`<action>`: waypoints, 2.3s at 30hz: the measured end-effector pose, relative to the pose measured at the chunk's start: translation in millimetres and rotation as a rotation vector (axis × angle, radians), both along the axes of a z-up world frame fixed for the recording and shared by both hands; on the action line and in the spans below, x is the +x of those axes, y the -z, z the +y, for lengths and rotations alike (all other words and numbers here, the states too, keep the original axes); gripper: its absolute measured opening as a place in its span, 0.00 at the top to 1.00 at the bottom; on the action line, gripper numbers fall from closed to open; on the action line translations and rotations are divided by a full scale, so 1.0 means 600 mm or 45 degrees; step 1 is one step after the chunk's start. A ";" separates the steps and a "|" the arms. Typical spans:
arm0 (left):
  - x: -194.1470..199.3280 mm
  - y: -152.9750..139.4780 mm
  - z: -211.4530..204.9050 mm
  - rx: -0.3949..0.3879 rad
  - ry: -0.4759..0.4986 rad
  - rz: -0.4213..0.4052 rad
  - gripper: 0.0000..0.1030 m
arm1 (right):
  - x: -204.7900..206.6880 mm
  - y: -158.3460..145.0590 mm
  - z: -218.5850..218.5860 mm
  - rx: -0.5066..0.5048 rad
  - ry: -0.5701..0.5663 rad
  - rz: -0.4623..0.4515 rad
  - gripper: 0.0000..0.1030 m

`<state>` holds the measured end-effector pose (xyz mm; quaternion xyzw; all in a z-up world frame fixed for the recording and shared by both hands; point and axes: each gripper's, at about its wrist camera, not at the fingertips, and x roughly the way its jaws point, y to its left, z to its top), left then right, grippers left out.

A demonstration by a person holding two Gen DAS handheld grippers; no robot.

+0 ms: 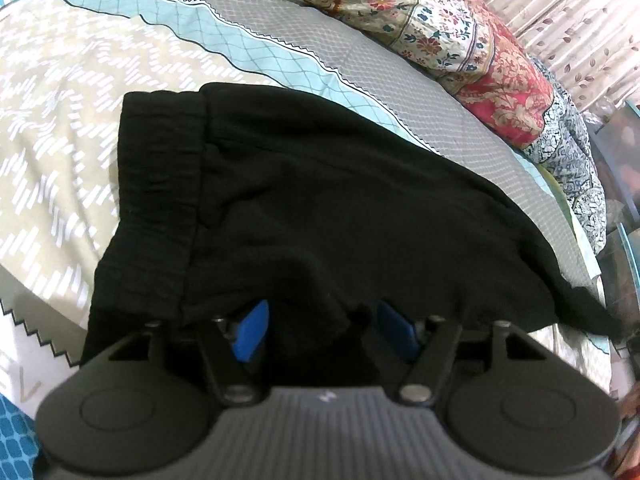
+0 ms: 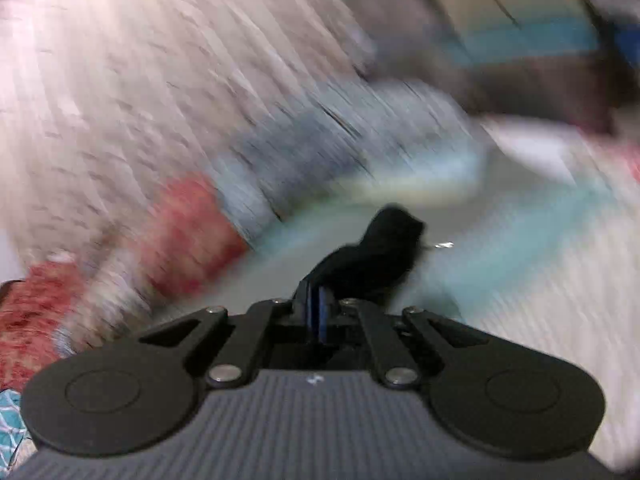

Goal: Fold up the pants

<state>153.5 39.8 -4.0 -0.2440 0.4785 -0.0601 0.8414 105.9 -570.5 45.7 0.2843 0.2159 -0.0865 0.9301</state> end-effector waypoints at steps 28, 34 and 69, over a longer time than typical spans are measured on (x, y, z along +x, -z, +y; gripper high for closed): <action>-0.013 -0.053 0.093 0.030 -0.169 -0.046 0.37 | 0.241 -0.005 -0.046 -0.622 0.279 0.371 0.91; 0.011 -0.069 0.095 0.165 -0.154 -0.077 0.33 | 0.277 0.050 -0.070 -0.595 0.324 0.601 0.55; 0.054 -0.114 -0.083 0.885 0.315 -0.609 0.90 | 0.195 -0.035 -0.087 0.198 0.386 0.283 0.94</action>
